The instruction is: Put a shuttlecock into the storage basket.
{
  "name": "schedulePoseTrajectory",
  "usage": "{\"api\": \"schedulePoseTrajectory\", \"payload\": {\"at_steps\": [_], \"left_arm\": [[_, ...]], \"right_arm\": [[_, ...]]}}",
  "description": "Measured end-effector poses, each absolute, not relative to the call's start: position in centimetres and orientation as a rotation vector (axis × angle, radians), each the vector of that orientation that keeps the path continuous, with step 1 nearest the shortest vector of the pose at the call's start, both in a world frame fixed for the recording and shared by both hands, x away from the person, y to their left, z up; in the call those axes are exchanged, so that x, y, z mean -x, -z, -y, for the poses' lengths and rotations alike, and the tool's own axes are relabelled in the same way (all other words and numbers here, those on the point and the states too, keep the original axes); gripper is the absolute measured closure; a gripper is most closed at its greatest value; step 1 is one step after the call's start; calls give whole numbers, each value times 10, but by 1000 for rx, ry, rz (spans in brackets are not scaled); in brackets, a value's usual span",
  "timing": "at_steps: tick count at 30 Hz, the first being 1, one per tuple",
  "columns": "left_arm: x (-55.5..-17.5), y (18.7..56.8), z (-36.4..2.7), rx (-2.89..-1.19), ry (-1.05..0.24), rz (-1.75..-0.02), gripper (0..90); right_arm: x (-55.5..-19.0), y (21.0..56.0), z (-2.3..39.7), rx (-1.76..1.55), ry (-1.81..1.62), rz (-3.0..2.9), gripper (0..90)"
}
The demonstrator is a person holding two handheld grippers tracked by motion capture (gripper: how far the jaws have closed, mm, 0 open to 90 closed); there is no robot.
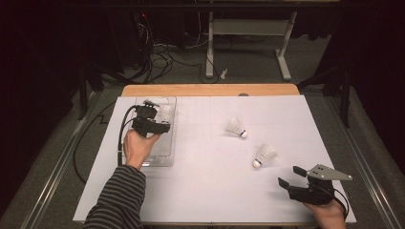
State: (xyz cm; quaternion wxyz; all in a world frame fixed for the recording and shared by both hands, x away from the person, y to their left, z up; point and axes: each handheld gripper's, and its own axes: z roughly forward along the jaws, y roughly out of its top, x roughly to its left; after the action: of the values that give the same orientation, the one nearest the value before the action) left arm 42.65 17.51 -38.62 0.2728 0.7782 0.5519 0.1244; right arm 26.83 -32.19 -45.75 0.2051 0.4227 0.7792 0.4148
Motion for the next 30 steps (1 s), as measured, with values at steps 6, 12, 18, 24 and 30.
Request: {"api": "schedulePoseTrajectory", "payload": {"at_steps": [6, 12, 18, 24, 30], "left_arm": [[-416, 382, -174, -2064, -342, -1440, 380], [-407, 380, -174, -2047, -345, -1403, 377], [-399, 382, -176, -2037, -347, -1378, 374], [-389, 380, -175, -2015, -352, -1336, 374], [-379, 376, -174, -2007, -367, -1291, 372]], "right_arm": [[-268, 457, 322, -1179, -1158, -2169, 264], [-268, 457, 322, -1179, -1159, -2168, 264], [-268, 457, 322, -1178, -1159, -2167, 264], [-268, 457, 322, -1180, -1159, -2167, 264], [-268, 457, 322, -1180, -1161, -2163, 263]]}}
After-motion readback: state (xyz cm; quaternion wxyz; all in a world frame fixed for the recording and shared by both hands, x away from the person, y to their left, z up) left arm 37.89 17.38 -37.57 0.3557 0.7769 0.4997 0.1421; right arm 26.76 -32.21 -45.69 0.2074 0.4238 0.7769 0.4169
